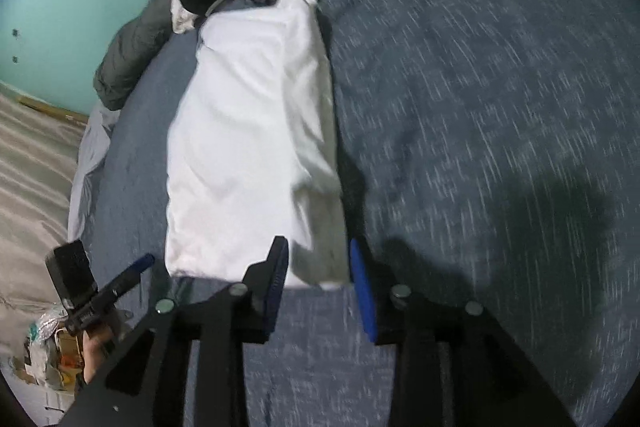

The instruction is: Fold clothes

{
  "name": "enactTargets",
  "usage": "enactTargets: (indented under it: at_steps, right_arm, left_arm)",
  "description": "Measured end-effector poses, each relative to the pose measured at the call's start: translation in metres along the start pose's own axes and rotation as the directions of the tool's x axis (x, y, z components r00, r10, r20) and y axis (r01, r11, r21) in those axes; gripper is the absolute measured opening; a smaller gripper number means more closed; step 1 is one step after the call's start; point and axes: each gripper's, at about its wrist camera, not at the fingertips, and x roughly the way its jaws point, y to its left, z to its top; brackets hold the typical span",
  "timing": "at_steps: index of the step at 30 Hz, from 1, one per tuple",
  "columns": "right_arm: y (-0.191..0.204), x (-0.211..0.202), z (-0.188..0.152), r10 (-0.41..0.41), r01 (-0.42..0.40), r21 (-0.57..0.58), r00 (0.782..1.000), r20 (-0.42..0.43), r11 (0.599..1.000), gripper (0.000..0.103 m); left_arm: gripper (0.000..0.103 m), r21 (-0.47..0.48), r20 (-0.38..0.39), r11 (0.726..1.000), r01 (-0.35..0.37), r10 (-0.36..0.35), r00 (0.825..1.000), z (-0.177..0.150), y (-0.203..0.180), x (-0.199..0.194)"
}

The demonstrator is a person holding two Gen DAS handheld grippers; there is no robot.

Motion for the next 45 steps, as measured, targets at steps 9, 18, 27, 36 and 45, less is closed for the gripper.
enactTargets:
  at_steps: [9, 18, 27, 36, 45]
  right_arm:
    - [-0.006, 0.016, -0.001, 0.011, -0.01, 0.044, 1.0, -0.018, 0.999, 0.032]
    - [0.001, 0.016, -0.004, 0.02, -0.019, -0.023, 1.0, 0.003, 1.0, 0.008]
    - [0.022, -0.013, -0.012, 0.024, -0.022, -0.124, 1.0, 0.017, 0.992, 0.006]
    - [-0.007, 0.016, -0.012, -0.001, 0.001, -0.016, 0.999, -0.049, 1.0, 0.01]
    - [-0.018, 0.0, -0.005, -0.004, 0.004, 0.002, 1.0, -0.002, 1.0, 0.03]
  left_arm:
    - [0.047, -0.047, -0.05, 0.999, 0.002, -0.004, 0.999, 0.004, -0.003, 0.028]
    - [0.004, -0.025, -0.055, 0.999, 0.022, -0.023, 0.998, 0.003, -0.008, 0.029]
    - [0.004, 0.036, -0.037, 0.999, 0.038, -0.036, 0.999, -0.001, -0.016, -0.003]
    - [0.004, -0.013, -0.053, 1.0, 0.017, -0.018, 0.998, -0.011, 0.001, 0.021]
    - [0.009, -0.047, -0.036, 0.999, 0.003, -0.005, 0.999, -0.017, 0.013, 0.017]
